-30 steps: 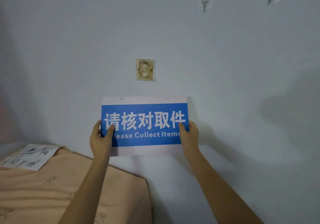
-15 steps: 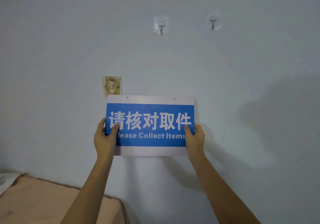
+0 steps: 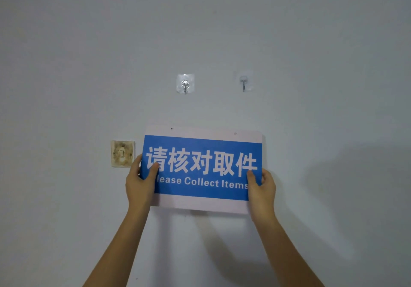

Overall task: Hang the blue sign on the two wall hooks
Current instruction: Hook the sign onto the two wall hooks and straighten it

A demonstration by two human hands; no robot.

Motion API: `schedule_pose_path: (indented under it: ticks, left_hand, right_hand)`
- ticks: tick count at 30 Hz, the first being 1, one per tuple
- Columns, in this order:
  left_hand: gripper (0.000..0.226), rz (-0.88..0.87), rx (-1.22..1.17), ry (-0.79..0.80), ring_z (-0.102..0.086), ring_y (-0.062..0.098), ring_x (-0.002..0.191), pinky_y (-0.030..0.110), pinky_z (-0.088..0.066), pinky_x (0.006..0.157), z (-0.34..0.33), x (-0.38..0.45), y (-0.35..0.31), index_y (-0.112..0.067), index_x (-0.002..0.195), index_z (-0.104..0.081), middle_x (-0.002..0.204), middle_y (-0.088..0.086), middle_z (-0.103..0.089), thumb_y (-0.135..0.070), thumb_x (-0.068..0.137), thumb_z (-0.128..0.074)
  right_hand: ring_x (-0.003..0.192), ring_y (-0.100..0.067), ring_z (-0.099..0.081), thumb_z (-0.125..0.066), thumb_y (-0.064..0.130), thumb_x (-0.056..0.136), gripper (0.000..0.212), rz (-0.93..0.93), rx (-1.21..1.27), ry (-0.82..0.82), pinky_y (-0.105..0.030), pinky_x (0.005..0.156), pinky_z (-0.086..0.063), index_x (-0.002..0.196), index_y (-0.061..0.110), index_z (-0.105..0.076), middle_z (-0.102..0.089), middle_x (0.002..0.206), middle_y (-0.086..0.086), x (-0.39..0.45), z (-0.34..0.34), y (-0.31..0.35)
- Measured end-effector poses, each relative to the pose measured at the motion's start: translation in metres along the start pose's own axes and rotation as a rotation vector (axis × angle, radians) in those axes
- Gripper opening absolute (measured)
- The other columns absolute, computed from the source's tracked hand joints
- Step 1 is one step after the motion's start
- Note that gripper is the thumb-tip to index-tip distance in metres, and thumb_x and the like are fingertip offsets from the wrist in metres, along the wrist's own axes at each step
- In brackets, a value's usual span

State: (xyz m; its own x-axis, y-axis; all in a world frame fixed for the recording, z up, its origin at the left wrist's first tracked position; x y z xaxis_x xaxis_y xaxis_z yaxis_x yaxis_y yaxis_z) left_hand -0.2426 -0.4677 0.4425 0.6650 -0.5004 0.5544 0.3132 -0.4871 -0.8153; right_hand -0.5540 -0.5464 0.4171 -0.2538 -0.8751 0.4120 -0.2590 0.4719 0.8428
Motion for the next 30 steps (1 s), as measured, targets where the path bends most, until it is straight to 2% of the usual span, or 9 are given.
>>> schedule_pose_path:
  ticks: [6, 10, 12, 14, 17, 20, 23, 26, 30]
  left_hand:
    - [0.049, -0.069, -0.036, -0.01, -0.053, 0.022, 0.114, 0.033, -0.045, 0.086, -0.025, 0.017, -0.029, -0.016, 0.133, -0.045, 0.127, 0.005, -0.056, -0.022, 0.087, -0.059]
    - [0.046, -0.106, -0.058, 0.002, -0.054, 0.017, 0.101, 0.03, -0.046, 0.08, -0.037, 0.034, -0.048, -0.018, 0.13, -0.046, 0.113, 0.001, -0.056, -0.022, 0.087, -0.06]
    - [0.044, -0.113, -0.064, 0.02, -0.059, 0.017, 0.09, 0.026, -0.048, 0.071, -0.041, 0.045, -0.054, -0.019, 0.128, -0.047, 0.106, 0.001, -0.059, -0.022, 0.086, -0.061]
    - [0.043, -0.132, -0.062, 0.031, -0.059, 0.01, 0.079, 0.022, -0.047, 0.063, -0.044, 0.054, -0.058, -0.018, 0.125, -0.048, 0.094, 0.0, -0.06, -0.023, 0.085, -0.062]
    - [0.042, -0.141, -0.047, 0.045, -0.06, 0.008, 0.076, 0.021, -0.046, 0.06, -0.05, 0.065, -0.059, -0.018, 0.124, -0.047, 0.084, -0.007, -0.06, -0.024, 0.085, -0.062]
    - [0.041, -0.146, -0.04, 0.068, -0.062, 0.019, 0.081, 0.021, -0.046, 0.06, -0.056, 0.075, -0.057, -0.017, 0.124, -0.046, 0.094, 0.004, -0.062, -0.024, 0.086, -0.06]
    - [0.04, -0.142, -0.046, 0.095, -0.063, 0.025, 0.09, 0.021, -0.047, 0.062, -0.064, 0.086, -0.052, -0.018, 0.124, -0.045, 0.101, 0.007, -0.062, -0.026, 0.087, -0.059]
    - [0.04, -0.164, -0.035, 0.124, -0.064, 0.026, 0.091, 0.024, -0.049, 0.065, -0.069, 0.098, -0.053, -0.018, 0.123, -0.047, 0.103, 0.01, -0.064, -0.027, 0.086, -0.06]
    - [0.041, -0.177, -0.035, 0.162, -0.062, 0.021, 0.085, 0.02, -0.047, 0.063, -0.075, 0.108, -0.054, -0.016, 0.123, -0.047, 0.102, 0.009, -0.064, -0.026, 0.086, -0.061]
  right_hand:
    - [0.079, -0.014, -0.067, -0.054, 0.02, 0.09, 0.022, 0.078, 0.032, 0.002, -0.016, 0.051, -0.052, 0.111, 0.014, -0.053, -0.065, 0.097, -0.003, 0.024, 0.001, 0.033]
    - [0.077, -0.012, -0.065, -0.054, 0.018, 0.09, 0.016, 0.129, 0.044, 0.021, -0.012, 0.046, -0.05, 0.106, 0.016, -0.052, -0.064, 0.091, 0.002, 0.041, -0.004, 0.057]
    - [0.076, -0.011, -0.064, -0.054, 0.016, 0.09, 0.015, 0.153, 0.038, 0.035, -0.009, 0.045, -0.049, 0.104, 0.015, -0.052, -0.063, 0.09, 0.002, 0.049, -0.007, 0.066]
    - [0.076, -0.009, -0.062, -0.054, 0.015, 0.09, 0.015, 0.175, 0.04, 0.045, -0.008, 0.044, -0.048, 0.105, 0.015, -0.052, -0.062, 0.09, 0.003, 0.055, -0.01, 0.075]
    - [0.076, -0.007, -0.061, -0.054, 0.015, 0.09, 0.017, 0.208, 0.027, 0.043, -0.009, 0.045, -0.048, 0.107, 0.015, -0.052, -0.061, 0.093, 0.001, 0.063, -0.014, 0.084]
    - [0.076, -0.007, -0.061, -0.053, 0.014, 0.09, 0.019, 0.227, 0.012, 0.027, -0.009, 0.045, -0.047, 0.109, 0.012, -0.053, -0.061, 0.096, -0.003, 0.07, -0.019, 0.086]
    - [0.074, -0.006, -0.059, -0.053, 0.014, 0.09, 0.017, 0.24, 0.009, 0.012, -0.013, 0.049, -0.046, 0.107, 0.013, -0.051, -0.06, 0.093, -0.002, 0.074, -0.023, 0.086]
    - [0.074, -0.008, -0.058, -0.053, 0.012, 0.09, 0.014, 0.276, -0.019, -0.024, -0.018, 0.058, -0.043, 0.104, 0.012, -0.052, -0.061, 0.098, -0.007, 0.074, -0.027, 0.089]
    - [0.077, -0.012, -0.058, -0.053, 0.013, 0.09, 0.015, 0.302, -0.041, -0.1, -0.017, 0.06, -0.046, 0.105, 0.013, -0.051, -0.06, 0.103, -0.008, 0.075, -0.027, 0.088]
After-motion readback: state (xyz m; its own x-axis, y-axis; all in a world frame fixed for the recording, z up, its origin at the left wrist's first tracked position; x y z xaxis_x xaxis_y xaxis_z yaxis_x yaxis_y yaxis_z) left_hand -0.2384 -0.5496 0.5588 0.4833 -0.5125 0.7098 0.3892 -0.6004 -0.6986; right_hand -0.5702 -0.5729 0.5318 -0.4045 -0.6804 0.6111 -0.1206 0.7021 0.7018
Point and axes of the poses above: each hand's wrist, its own x-axis towards the middle knuckle, its own z-axis out of the back of the hand, y = z × x, the point moved 8 cm from there along x, towards the middle knuckle
